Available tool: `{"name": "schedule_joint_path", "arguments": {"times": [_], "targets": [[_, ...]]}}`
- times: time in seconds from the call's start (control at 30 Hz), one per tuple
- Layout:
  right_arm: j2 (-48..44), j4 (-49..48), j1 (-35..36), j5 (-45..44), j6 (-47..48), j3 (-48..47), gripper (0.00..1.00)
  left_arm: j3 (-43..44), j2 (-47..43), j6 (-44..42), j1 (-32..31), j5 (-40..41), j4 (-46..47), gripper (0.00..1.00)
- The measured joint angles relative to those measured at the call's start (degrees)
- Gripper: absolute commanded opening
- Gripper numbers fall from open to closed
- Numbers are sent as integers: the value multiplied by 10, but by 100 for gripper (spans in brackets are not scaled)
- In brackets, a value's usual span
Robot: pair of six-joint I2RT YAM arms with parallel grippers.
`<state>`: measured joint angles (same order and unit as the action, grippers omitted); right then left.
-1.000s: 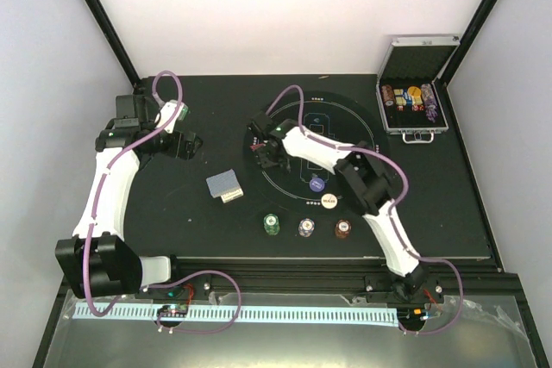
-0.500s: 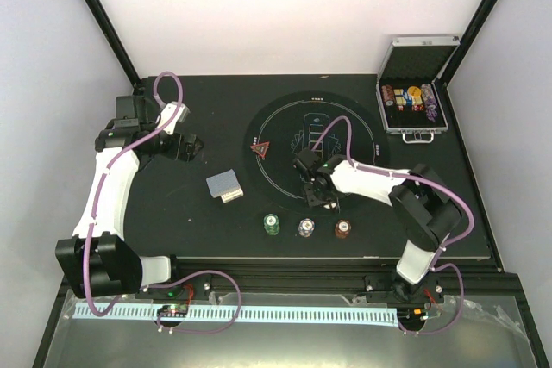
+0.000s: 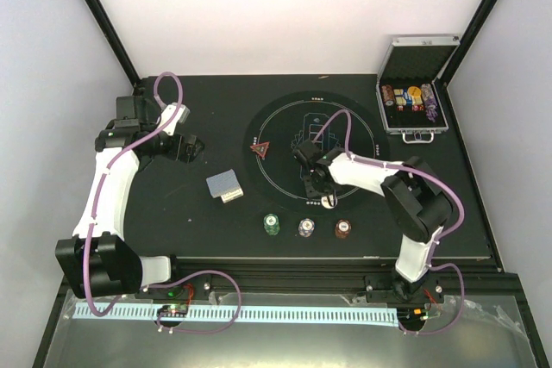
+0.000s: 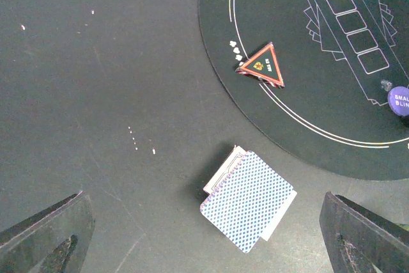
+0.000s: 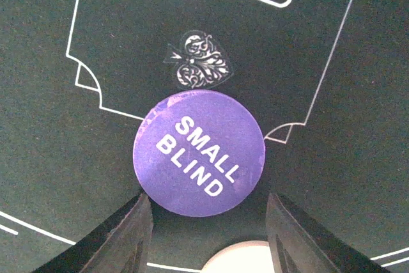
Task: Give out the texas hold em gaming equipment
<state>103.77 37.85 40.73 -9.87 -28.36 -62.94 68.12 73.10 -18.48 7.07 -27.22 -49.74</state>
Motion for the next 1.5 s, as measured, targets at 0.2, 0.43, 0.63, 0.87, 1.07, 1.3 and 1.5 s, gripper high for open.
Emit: {"name": "schedule_joint_path", "arguments": {"times": [0.2,0.43,0.63,0.87,1.07,1.3,1.5], "targets": [[14,10,0,0,9,-18,40,0,0,0,0,0,0,99],[46,16,-13,3,17,-58,31,0,0,0,0,0,0,99],[98,25,-48,-1,33,-132,29,1,0,0,0,0,0,99],[211,49,-98,-33,56,-304,29,7,0,0,0,1,0,99],[319,93,-136,-36,69,-482,30,24,10,-3,0,1,-1,99],[433,150,-165,-25,76,-683,31,24,22,-14,0,2,-12,99],[464,160,-179,-4,81,-743,34,30,33,-20,0,2,-13,99]]}}
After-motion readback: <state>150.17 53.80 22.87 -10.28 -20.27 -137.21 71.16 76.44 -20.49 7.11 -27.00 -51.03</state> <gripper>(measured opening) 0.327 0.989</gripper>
